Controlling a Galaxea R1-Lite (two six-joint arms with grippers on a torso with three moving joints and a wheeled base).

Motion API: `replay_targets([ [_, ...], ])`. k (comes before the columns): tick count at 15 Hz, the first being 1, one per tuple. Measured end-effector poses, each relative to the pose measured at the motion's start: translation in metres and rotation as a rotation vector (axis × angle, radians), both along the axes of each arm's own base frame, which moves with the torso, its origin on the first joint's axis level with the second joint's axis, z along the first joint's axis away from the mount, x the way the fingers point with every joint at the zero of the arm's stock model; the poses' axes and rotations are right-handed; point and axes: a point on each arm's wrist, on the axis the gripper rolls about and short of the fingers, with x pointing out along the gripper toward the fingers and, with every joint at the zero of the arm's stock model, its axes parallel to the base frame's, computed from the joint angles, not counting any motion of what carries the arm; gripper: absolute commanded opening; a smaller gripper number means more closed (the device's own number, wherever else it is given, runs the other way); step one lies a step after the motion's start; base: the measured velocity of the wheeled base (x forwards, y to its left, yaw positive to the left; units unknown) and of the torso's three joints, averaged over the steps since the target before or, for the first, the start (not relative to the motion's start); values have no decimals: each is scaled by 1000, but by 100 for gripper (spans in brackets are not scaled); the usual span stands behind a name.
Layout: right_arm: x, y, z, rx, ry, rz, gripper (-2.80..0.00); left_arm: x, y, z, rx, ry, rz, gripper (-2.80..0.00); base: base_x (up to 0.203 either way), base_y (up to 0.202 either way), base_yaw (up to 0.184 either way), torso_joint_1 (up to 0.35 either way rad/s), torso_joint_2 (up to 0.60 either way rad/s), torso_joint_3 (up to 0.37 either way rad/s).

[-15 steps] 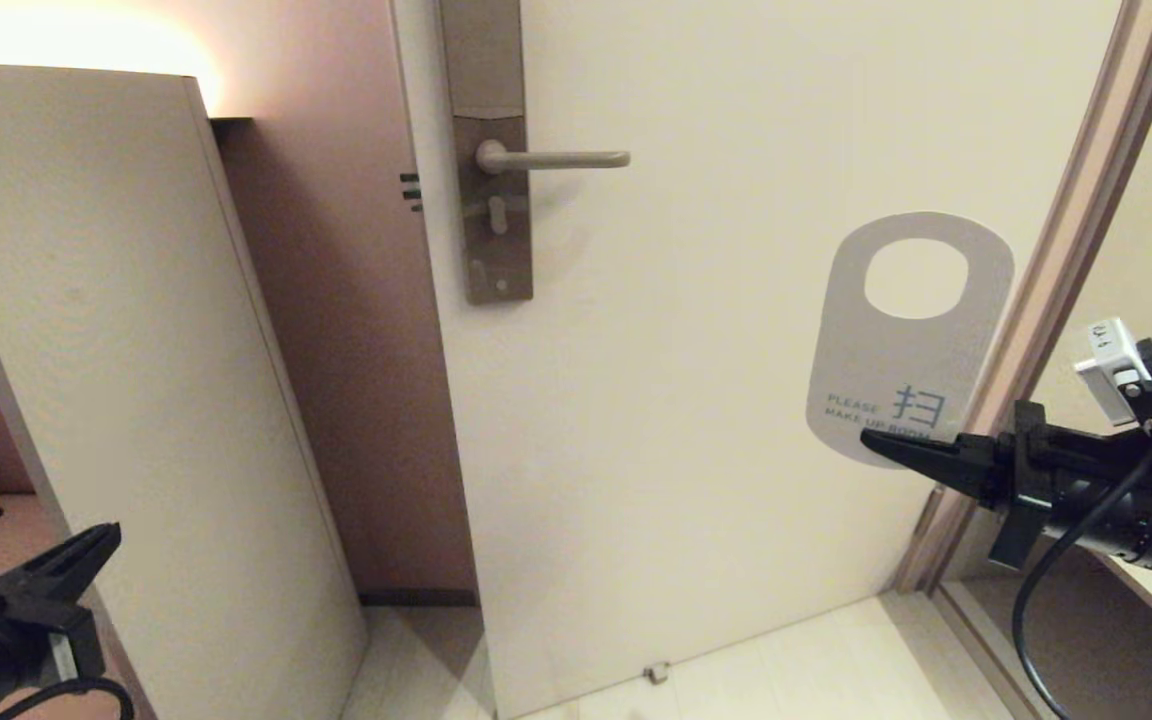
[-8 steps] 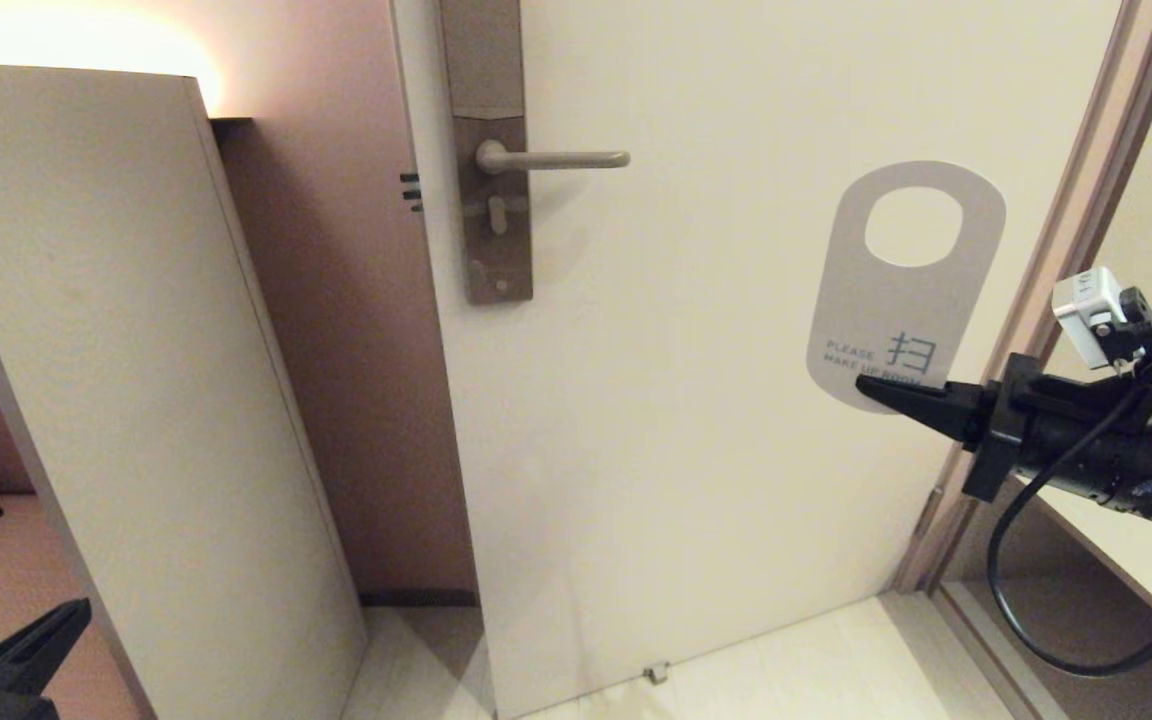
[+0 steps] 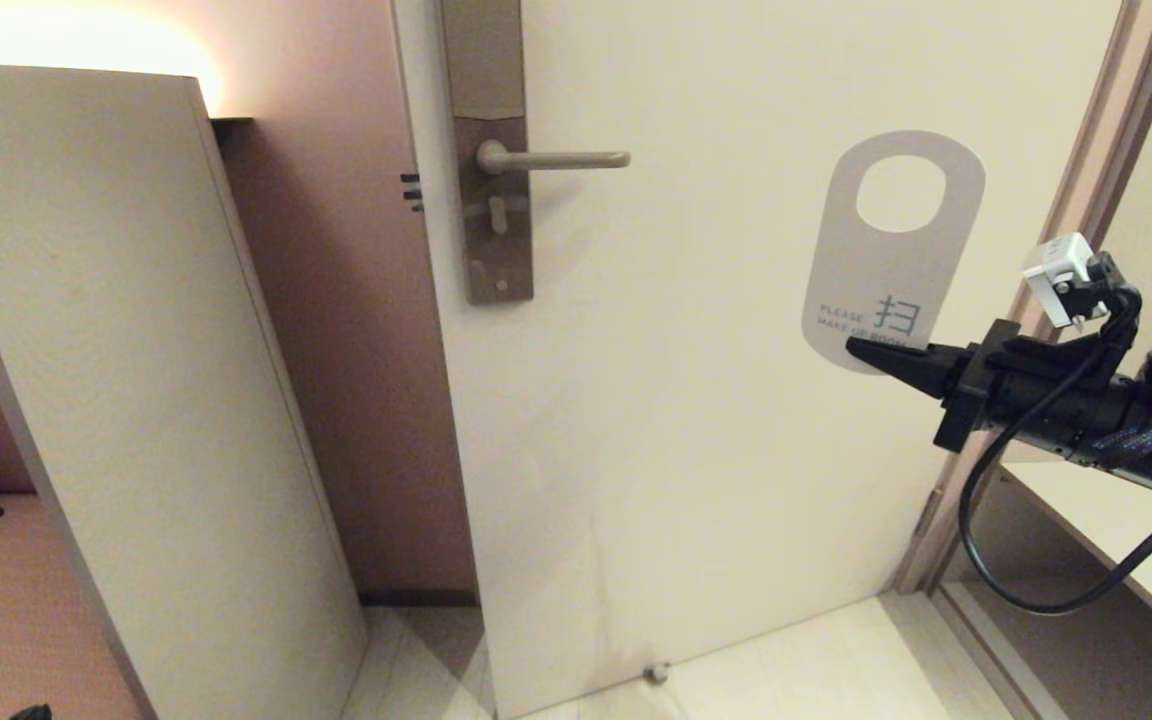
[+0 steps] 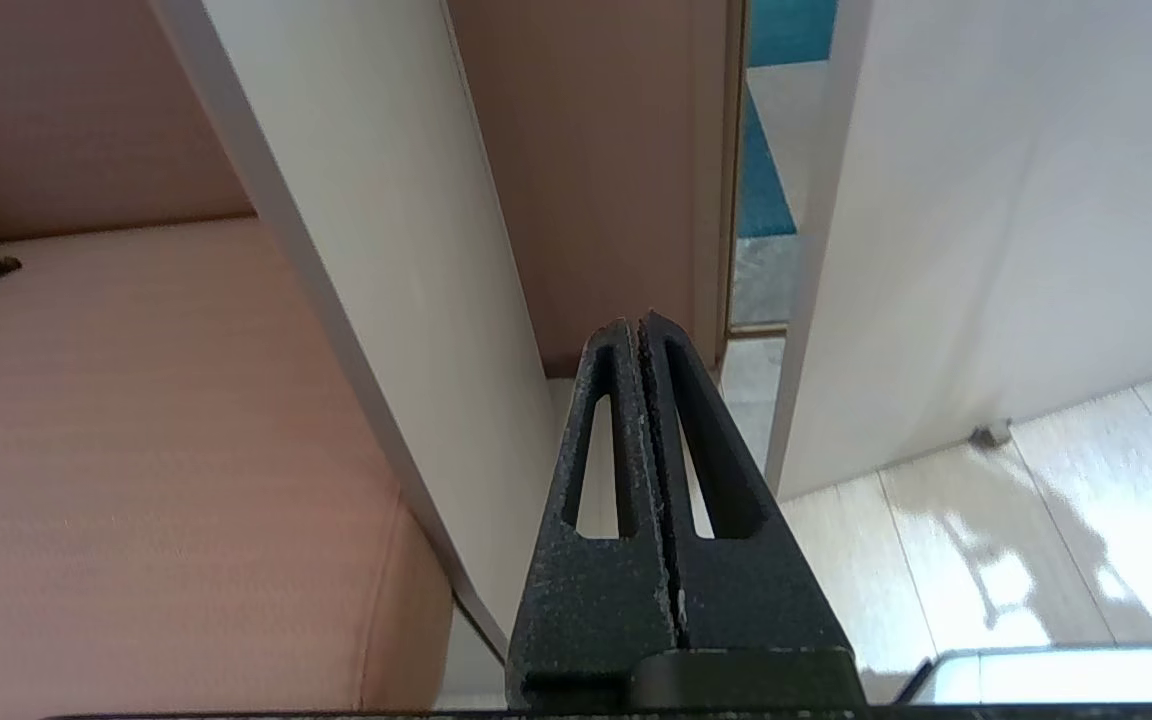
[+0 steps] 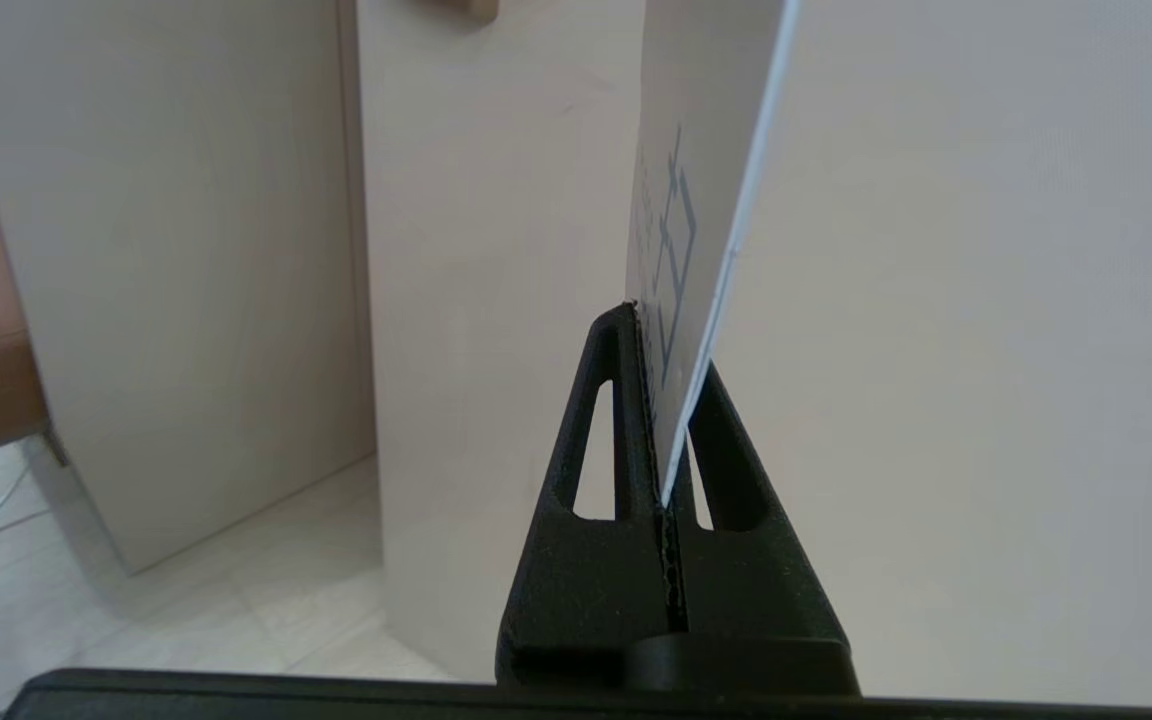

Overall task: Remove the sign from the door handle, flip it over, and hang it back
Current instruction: Hang the sign back with the other side facing out

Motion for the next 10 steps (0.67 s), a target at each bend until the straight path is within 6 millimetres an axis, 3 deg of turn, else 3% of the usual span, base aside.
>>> replay_targets([
  [6,20,2,10,4,-43,-32,-280,-26,0,-9,-13,-148,-9,-280,0,0,0,0,0,0],
  [10,27,2,6,2,-31,-34,-280,-40,-1,-14,25,-268,-33,-280,0,0,0,0,0,0],
])
